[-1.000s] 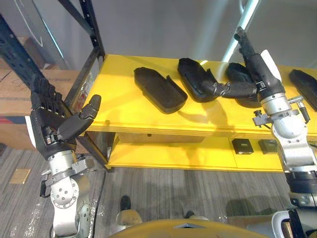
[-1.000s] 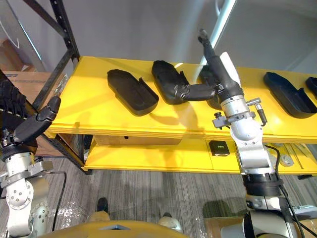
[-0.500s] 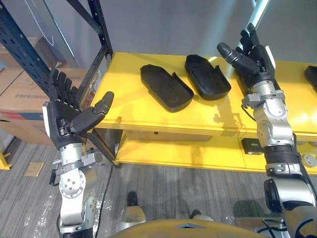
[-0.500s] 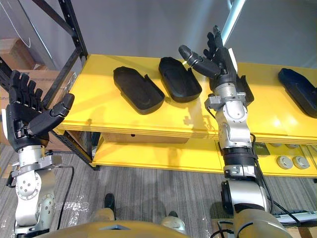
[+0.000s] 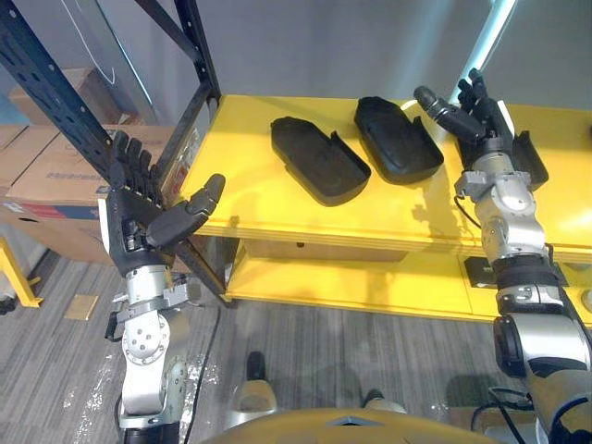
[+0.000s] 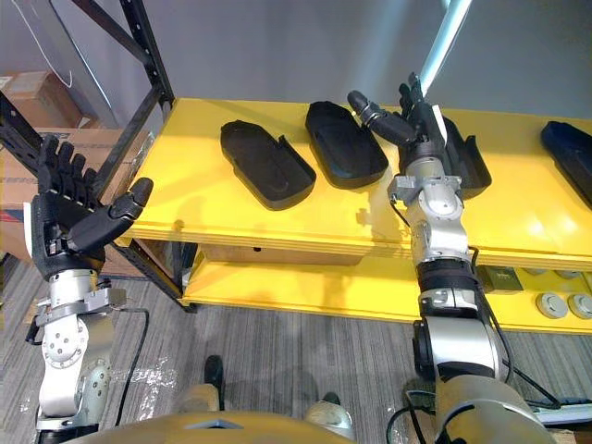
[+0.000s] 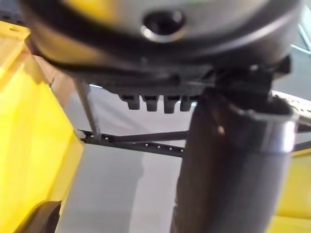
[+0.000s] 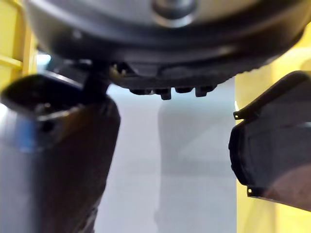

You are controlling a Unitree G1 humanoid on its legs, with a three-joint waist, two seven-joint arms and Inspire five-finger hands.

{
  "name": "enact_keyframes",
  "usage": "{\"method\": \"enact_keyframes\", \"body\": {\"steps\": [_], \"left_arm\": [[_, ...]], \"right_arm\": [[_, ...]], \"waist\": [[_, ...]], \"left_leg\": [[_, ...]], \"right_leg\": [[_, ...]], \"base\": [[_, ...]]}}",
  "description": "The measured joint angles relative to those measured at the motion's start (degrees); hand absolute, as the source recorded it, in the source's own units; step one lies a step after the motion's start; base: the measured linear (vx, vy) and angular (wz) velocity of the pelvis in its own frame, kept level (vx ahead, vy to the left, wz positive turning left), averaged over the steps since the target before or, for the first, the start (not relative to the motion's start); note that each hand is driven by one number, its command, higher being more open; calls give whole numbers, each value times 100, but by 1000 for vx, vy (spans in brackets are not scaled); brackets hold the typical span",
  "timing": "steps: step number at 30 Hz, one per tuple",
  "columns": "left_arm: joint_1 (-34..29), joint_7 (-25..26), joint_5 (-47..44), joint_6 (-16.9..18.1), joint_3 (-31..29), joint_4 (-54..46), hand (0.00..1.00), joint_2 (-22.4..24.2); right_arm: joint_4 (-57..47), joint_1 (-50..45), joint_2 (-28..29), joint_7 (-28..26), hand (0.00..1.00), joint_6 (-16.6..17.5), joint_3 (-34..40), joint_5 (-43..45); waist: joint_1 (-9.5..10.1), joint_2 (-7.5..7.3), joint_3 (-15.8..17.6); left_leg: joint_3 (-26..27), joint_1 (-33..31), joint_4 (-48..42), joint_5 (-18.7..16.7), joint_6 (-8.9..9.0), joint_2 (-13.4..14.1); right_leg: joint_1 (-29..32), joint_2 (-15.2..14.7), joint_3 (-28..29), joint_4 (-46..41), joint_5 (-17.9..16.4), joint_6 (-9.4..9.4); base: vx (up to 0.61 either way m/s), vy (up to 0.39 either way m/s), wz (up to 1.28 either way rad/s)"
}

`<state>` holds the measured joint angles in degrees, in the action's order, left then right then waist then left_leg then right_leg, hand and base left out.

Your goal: Walk over and take three plastic housings, then place them on the shelf

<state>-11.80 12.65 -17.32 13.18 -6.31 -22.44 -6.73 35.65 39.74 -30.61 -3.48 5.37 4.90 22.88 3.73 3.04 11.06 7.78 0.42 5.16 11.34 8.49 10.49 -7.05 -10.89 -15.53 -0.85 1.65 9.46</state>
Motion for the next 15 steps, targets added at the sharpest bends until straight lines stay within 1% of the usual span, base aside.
{"method": "enact_keyframes", "body": {"steps": [1,2,4,5,7,8,11,15], "left_arm": [[0,3,0,0,2,2,100,-2],[0,44,-3,2,47,15,100,-40],[1,67,-2,4,174,112,100,-135],[1,65,-2,3,257,202,100,-189],[1,64,-2,0,376,304,100,-276],[4,62,-2,0,414,348,100,-292],[7,66,-2,0,442,439,100,-297],[8,95,-2,-1,441,449,100,-377]], "right_arm": [[56,2,-33,9,100,0,0,-2],[154,29,-87,23,100,0,0,-5],[423,206,-135,19,100,1,2,-3],[513,293,-135,11,100,1,2,-3],[549,363,-135,-21,100,1,1,-3],[655,454,-135,-65,100,0,-2,-5],[809,515,-135,-113,100,0,-2,4],[1135,622,-135,-216,100,-39,-46,125]], "waist": [[10,4,9],[65,15,20],[81,31,31],[85,30,36],[87,4,52],[87,-20,70],[96,-72,102],[111,-73,108]], "left_leg": [[-14,-5,1,-22,23,1],[-31,-14,1,-52,37,10],[-33,-40,1,-49,26,12],[-31,-54,0,-47,24,11],[-34,-75,-1,-40,23,10],[-33,-81,-2,-9,-18,11],[-32,-65,-3,-4,-23,10],[-32,-61,-4,-5,-22,9]], "right_leg": [[-1,0,-13,2,-4,-5],[-8,7,-12,18,-2,-6],[-27,18,-10,91,38,-18],[-30,21,-10,127,78,18],[-50,31,-8,194,109,21],[-52,35,-6,212,119,20],[-85,38,-15,225,123,20],[-117,44,-37,259,122,19]], "base": [[-51,-6,4],[-32,-7,1],[0,0,0],[0,0,0],[0,0,0],[0,0,0],[0,0,0],[0,0,0]]}}
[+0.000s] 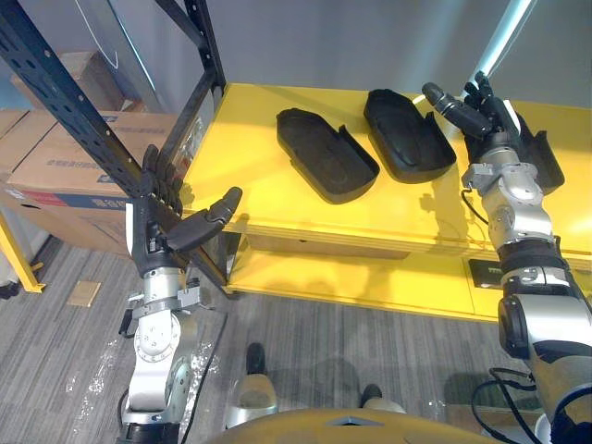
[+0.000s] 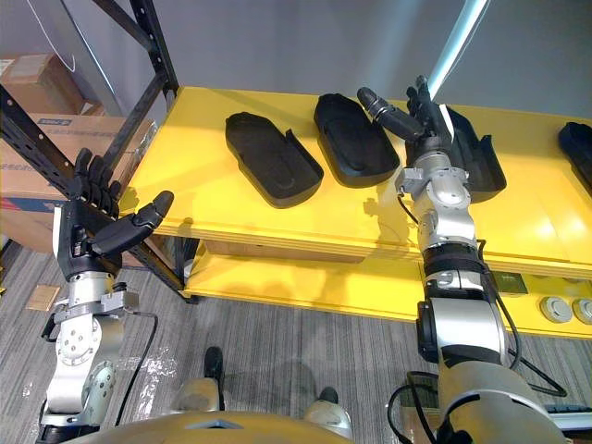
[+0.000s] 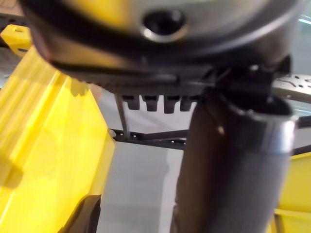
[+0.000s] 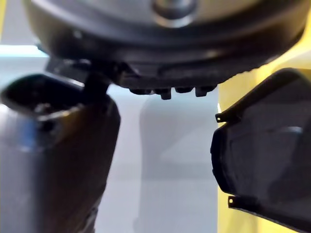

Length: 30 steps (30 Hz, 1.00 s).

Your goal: Walk over and take three plastic housings, then place them on the shelf

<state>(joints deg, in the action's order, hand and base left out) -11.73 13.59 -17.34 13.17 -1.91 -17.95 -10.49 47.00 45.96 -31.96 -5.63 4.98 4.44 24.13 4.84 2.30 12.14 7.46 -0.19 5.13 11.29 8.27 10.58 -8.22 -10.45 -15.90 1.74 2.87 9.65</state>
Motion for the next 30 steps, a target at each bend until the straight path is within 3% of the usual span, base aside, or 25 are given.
{"method": "enact_keyframes", "body": {"steps": [6,12,22,30], "left_arm": [[1,-19,-1,0,-8,0,100,-92],[5,-119,-2,-6,-46,-1,100,-140],[11,-107,-1,-98,-90,-2,100,-198],[11,-178,-2,-98,-125,-2,100,-397]], "right_arm": [[59,0,-3,-360,100,-415,19,1129],[451,-1,-179,-526,100,-1361,72,1276],[617,0,-315,-700,100,-1607,190,1223],[732,-48,-416,-1680,100,-1922,167,1592]], "waist": [[-14,7,7],[7,-4,13],[7,-73,54],[21,-138,83]], "left_leg": [[-9,0,2,-5,-3,1],[-71,31,2,-16,0,4],[-70,72,2,-18,2,21],[-62,88,2,-17,3,22]], "right_leg": [[-13,2,-13,3,-1,0],[-98,16,-88,22,-5,-4],[-136,34,-87,22,-8,-10],[-163,36,-95,29,-12,-15]], "base": [[-18,-2,1],[-28,-6,5],[-10,-2,0],[0,0,0]]}}
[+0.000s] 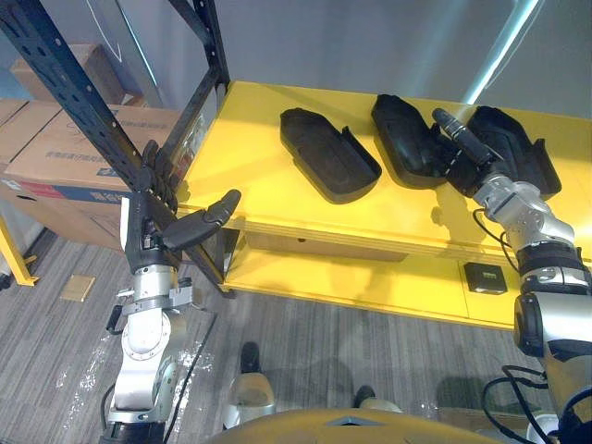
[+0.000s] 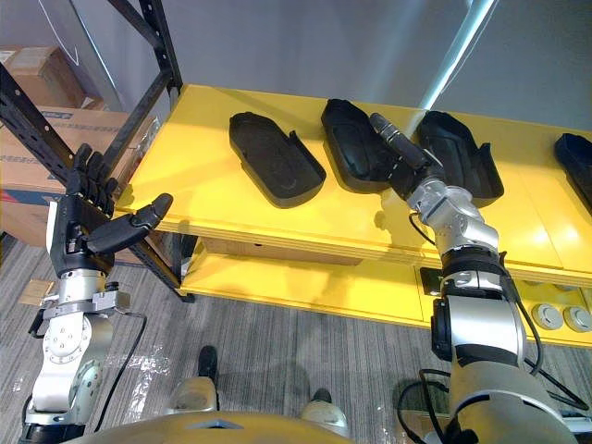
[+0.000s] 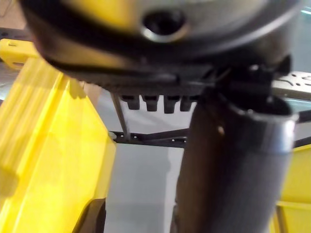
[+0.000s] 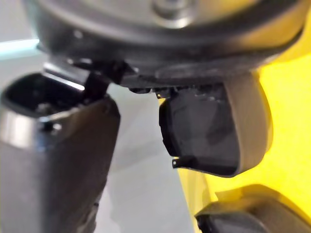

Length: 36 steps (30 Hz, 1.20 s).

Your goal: Walk over and take three plastic housings, then place them on the shelf

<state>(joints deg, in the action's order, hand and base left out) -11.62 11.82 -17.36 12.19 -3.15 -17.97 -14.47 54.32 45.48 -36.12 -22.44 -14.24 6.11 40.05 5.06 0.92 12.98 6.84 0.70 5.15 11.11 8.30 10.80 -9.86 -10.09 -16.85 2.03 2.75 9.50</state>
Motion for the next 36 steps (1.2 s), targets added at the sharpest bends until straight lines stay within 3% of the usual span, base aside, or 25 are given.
{"method": "enact_keyframes", "body": {"steps": [7,10,14,19,26,28,33,36], "left_arm": [[-1,-281,-2,0,-130,-1,100,-15],[-6,-344,-3,1,-245,-2,100,-93],[-19,-370,-3,1,-252,-6,100,-262],[-23,-374,-2,1,-246,-11,100,-259],[-220,-347,2,28,-242,-270,100,-41],[-217,-324,2,86,-246,-272,100,65],[-114,-329,2,173,-236,-278,100,146],[-25,-334,2,190,-224,-278,100,152]], "right_arm": [[-1,-268,0,-800,100,-249,-10,546],[-21,-453,0,-927,100,-290,-9,586],[-295,-711,0,-861,100,-290,-93,577],[-721,-967,-4,-475,100,-259,-132,574],[-2361,-1603,-3,543,100,430,34,455],[-3244,-1615,-3,790,100,818,143,282],[-4686,-1625,57,1014,100,1892,477,54],[-5095,-1638,192,1154,100,2167,529,-278]], "waist": [[60,-48,-22],[97,-143,-77],[110,-257,-145],[95,-295,-170],[37,-263,-171],[-68,-227,-183],[-96,-144,-263],[-171,-113,-321]], "left_leg": [[0,8,1,-2,0,8],[-1,7,1,-25,-18,8],[-1,6,1,-28,-14,6],[11,9,1,-28,-12,3],[84,-24,1,-40,31,-49],[87,-23,1,-38,28,-55],[181,-2,0,-29,17,-40],[215,-2,1,-35,25,-31]], "right_leg": [[-21,9,-13,8,-5,-6],[-27,11,-17,17,-12,-12],[-29,9,-19,20,-14,-13],[-19,6,-13,22,-16,-13],[97,-64,43,-33,-24,-17],[107,-71,49,-44,-17,3],[198,-74,152,-89,-20,-3],[239,-73,157,-89,-35,-16]], "base": [[0,0,0],[0,0,0],[0,0,0],[0,0,0],[1,0,-5],[-2,-2,-2],[2,-7,-10],[-24,-11,-6]]}}
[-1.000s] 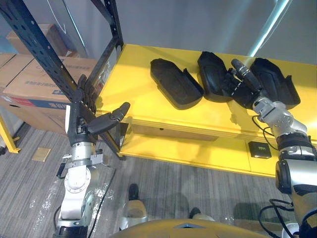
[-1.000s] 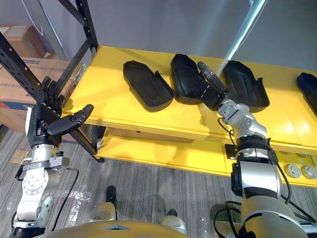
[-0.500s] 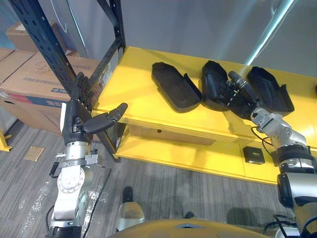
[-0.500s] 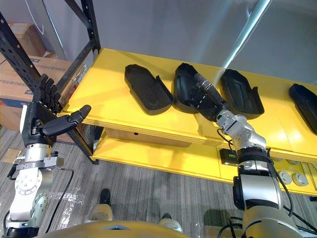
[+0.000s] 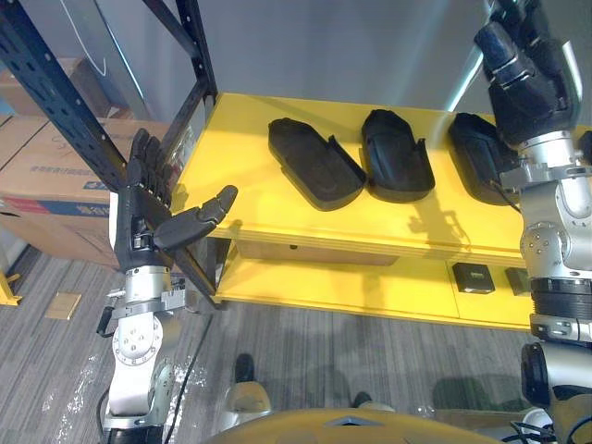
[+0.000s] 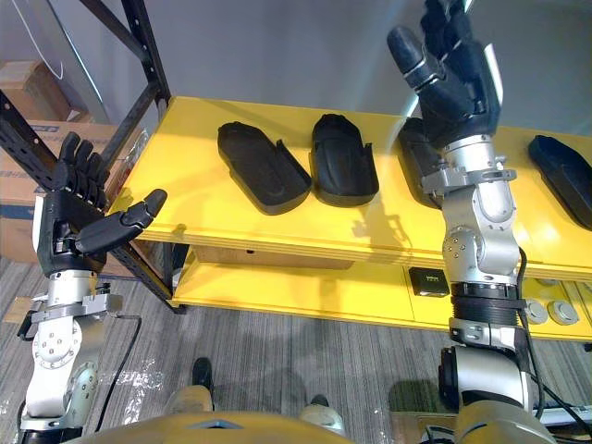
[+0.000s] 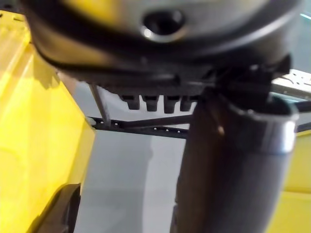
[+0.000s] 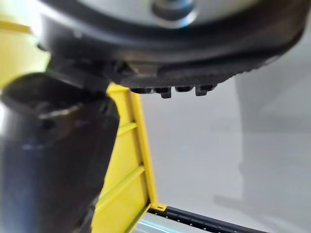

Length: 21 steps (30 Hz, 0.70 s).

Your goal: Walk over and take three plastic housings, then place them on the shelf

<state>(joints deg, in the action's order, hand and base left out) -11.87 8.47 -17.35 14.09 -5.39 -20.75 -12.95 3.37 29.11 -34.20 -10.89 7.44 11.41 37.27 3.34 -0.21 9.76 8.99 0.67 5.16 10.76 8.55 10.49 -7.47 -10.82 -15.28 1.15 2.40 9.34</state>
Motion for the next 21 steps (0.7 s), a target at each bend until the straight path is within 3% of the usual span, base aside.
{"method": "enact_keyframes", "body": {"steps": [6,13,18,21], "left_arm": [[279,-48,6,209,112,-104,100,26],[236,-537,-235,180,269,-470,100,279],[173,-1114,-494,-148,824,-475,100,471],[176,-1342,-743,-400,1239,-502,100,469]], "right_arm": [[-821,-812,494,355,100,90,296,-497],[-2219,-2779,1746,837,100,85,607,-1190],[-2639,-4057,2753,1191,100,83,589,-1187],[-2639,-4471,3046,1312,100,83,537,-935]], "waist": [[-105,12,-119],[-409,78,-338],[-697,139,-375],[-845,142,-396]], "left_leg": [[120,5,0,-13,3,10],[385,49,-1,-77,28,30],[736,188,0,-224,81,76],[921,191,-1,-262,92,85]], "right_leg": [[74,0,118,10,-15,-29],[231,-6,379,10,22,22],[366,13,706,10,-2,16],[502,14,864,6,4,17]], "base": [[-16,-6,-9],[7,-7,-20],[-17,-2,-33],[-7,4,-32]]}}
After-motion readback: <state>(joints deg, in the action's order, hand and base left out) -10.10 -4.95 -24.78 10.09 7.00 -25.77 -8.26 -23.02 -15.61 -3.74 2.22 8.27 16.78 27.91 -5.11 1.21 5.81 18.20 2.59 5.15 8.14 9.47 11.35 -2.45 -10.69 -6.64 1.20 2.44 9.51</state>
